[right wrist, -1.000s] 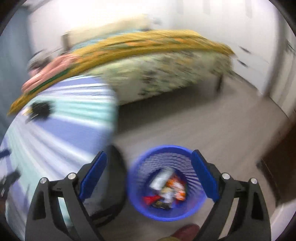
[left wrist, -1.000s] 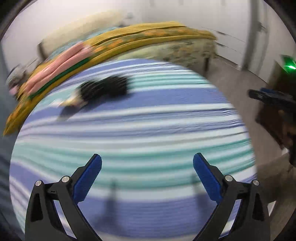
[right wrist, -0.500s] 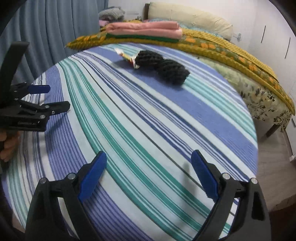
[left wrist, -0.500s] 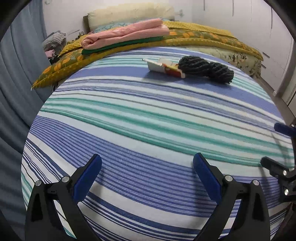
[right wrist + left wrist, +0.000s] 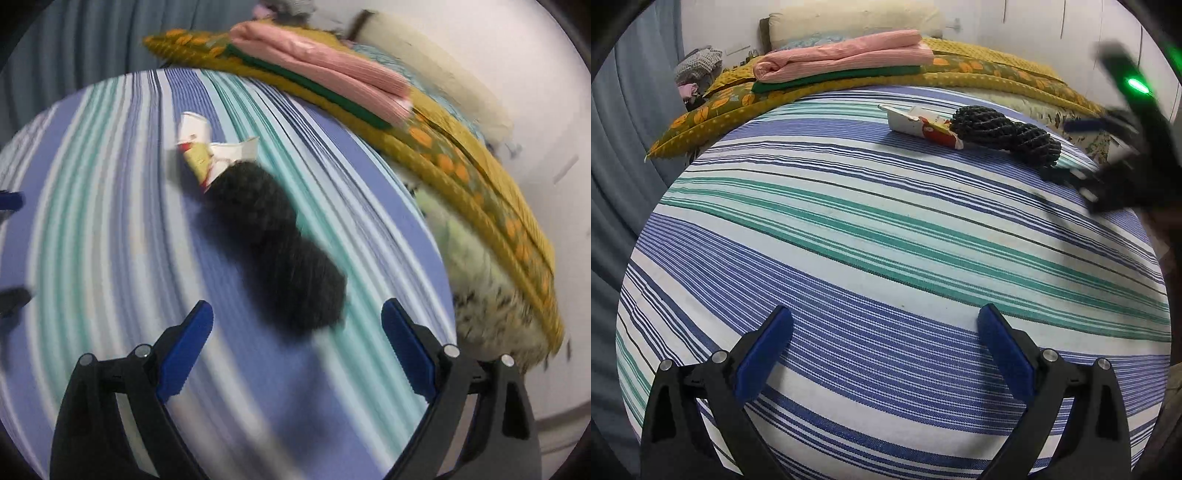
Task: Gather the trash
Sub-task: 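Push the black mesh sponge with the right tool while the left tool grasps the red-white cup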
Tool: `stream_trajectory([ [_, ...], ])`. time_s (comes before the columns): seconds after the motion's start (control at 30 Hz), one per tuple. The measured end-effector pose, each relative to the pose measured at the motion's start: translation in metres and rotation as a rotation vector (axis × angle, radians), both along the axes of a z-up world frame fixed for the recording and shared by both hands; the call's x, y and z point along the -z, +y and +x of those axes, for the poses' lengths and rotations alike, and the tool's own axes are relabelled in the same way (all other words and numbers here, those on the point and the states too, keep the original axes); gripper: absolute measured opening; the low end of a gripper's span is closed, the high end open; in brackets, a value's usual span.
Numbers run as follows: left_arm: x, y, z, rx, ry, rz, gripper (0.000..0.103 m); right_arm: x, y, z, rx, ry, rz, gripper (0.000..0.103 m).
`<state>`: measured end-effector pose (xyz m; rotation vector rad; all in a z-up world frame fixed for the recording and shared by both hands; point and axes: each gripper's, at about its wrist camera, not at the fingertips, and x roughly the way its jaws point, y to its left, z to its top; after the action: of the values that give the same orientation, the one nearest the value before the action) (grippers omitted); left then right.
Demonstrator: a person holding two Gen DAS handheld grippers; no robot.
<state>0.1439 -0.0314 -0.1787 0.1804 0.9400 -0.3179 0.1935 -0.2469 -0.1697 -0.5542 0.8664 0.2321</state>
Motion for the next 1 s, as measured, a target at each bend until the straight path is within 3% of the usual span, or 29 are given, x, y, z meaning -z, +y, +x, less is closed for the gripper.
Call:
stream_trajectory([
  [0.1, 0.0, 0.0, 0.0, 0.0, 0.0, 0.0, 0.099, 0.005, -0.002, 0.029, 0.016, 0.028, 0.011, 0.088],
  [0.13, 0.0, 0.0, 0.0, 0.0, 0.0, 0.0, 0.099, 0.006, -0.004, 0.033, 0.026, 0.049, 0.035, 0.082],
  [0.17, 0.0, 0.0, 0.0, 0.0, 0.0, 0.0, 0.099, 0.006, -0.009, 0.036, 0.043, 0.086, 0.085, 0.054],
  [0.33, 0.0, 0.0, 0.0, 0.0, 0.0, 0.0, 0.099, -0.011, -0.042, 0.016, 0.207, 0.133, 0.258, 0.05],
  [0.43, 0.0, 0.0, 0.0, 0.0, 0.0, 0.0, 0.099, -0.021, -0.062, -0.007, 0.363, 0.171, 0.252, 0.05],
  [0.53, 0.0, 0.0, 0.0, 0.0, 0.001, 0.0, 0.099, -0.02, -0.065, -0.032, 0.392, 0.205, 0.235, 0.053],
  [0.67, 0.0, 0.0, 0.0, 0.0, 0.001, 0.0, 0.099, -0.006, -0.061, -0.057, 0.413, 0.243, 0.323, 0.06],
  [0.73, 0.0, 0.0, 0.001, 0.0, 0.001, -0.001, 0.099, 0.0, -0.053, -0.074, 0.395, 0.207, 0.374, 0.074],
  [0.77, 0.0, 0.0, 0.001, 0.0, 0.002, -0.003, 0.099, 0.002, -0.05, -0.08, 0.39, 0.183, 0.389, 0.089],
  [0.8, -0.001, 0.0, 0.0, 0.0, 0.002, -0.006, 0.099, 0.005, -0.047, -0.092, 0.395, 0.147, 0.401, 0.094],
  [0.9, -0.001, 0.001, 0.001, 0.004, 0.001, -0.012, 0.099, 0.017, -0.049, -0.116, 0.455, 0.079, 0.399, 0.094],
  [1.0, -0.005, -0.001, 0.009, 0.016, 0.014, -0.043, 0.099, 0.03, -0.05, -0.138, 0.5, 0.042, 0.461, 0.094],
])
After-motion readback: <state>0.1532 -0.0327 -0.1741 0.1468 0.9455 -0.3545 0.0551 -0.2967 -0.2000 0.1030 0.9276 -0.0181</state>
